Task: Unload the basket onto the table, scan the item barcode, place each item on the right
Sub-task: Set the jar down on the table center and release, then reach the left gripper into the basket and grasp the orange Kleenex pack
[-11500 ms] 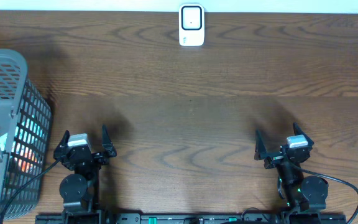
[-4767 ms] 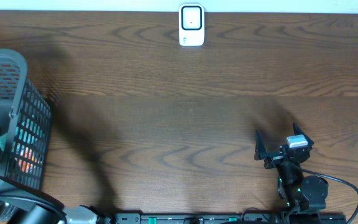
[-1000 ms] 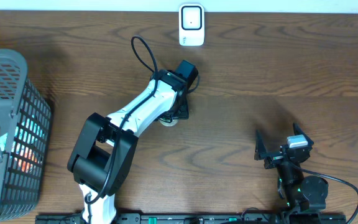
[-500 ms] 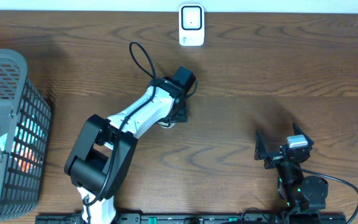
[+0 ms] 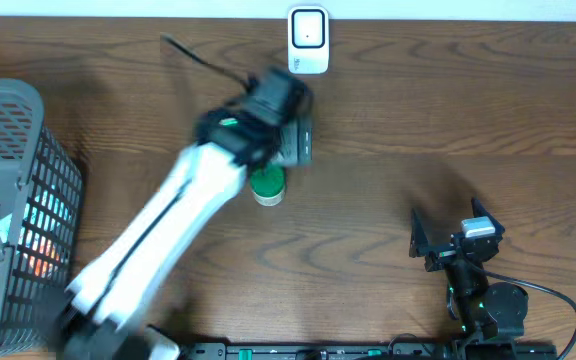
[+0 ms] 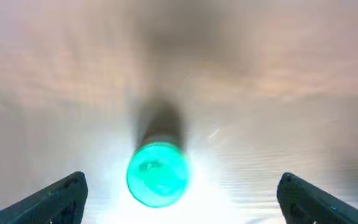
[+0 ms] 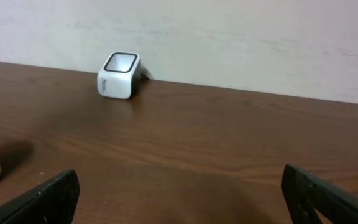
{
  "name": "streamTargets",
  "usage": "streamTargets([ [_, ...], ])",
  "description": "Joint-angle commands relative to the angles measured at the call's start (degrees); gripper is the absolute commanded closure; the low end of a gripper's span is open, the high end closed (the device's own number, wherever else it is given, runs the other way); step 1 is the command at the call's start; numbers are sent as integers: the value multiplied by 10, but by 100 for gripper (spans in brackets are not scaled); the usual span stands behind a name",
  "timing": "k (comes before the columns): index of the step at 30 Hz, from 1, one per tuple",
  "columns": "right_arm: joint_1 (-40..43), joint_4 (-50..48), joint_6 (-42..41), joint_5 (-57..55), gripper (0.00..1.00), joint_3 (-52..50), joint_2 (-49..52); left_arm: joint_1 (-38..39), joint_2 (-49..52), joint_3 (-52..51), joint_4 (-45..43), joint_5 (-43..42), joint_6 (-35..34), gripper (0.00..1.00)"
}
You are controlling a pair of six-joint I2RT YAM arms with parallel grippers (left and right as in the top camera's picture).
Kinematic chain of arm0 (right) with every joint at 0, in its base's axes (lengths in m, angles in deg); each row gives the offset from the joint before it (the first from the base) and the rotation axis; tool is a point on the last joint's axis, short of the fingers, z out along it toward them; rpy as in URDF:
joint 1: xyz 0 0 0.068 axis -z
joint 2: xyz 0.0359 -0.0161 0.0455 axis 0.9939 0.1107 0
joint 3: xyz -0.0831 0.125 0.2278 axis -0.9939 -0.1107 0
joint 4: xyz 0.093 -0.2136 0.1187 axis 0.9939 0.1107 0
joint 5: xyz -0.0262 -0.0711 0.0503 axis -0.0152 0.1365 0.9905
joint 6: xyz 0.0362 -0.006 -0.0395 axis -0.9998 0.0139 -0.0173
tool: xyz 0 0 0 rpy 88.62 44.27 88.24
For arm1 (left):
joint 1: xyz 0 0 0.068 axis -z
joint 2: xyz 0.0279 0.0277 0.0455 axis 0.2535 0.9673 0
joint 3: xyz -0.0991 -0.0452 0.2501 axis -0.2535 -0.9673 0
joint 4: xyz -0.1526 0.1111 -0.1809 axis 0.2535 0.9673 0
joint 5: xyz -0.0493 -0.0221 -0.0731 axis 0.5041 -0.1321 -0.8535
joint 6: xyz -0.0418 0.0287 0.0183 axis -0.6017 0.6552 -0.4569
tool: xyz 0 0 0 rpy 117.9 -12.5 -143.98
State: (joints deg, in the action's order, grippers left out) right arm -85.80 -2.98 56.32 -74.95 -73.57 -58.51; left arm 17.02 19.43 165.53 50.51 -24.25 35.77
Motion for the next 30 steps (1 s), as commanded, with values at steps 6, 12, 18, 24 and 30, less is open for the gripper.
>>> streamTargets([
  [6,-5,2,5,-3,1,-1,0,-231,-210,82,143,82,13,2],
  [12,-5,2,5,-3,1,-1,0,-617,-251,82,211,-5,-48,2],
  [18,-5,2,5,-3,1,-1,0,-821,-214,82,217,-120,-46,2],
  [24,-5,2,5,-3,1,-1,0,-878,-115,80,217,-125,-57,2],
  [30,-5,2,5,-3,1,-1,0,-876,41,78,228,-125,13,2],
])
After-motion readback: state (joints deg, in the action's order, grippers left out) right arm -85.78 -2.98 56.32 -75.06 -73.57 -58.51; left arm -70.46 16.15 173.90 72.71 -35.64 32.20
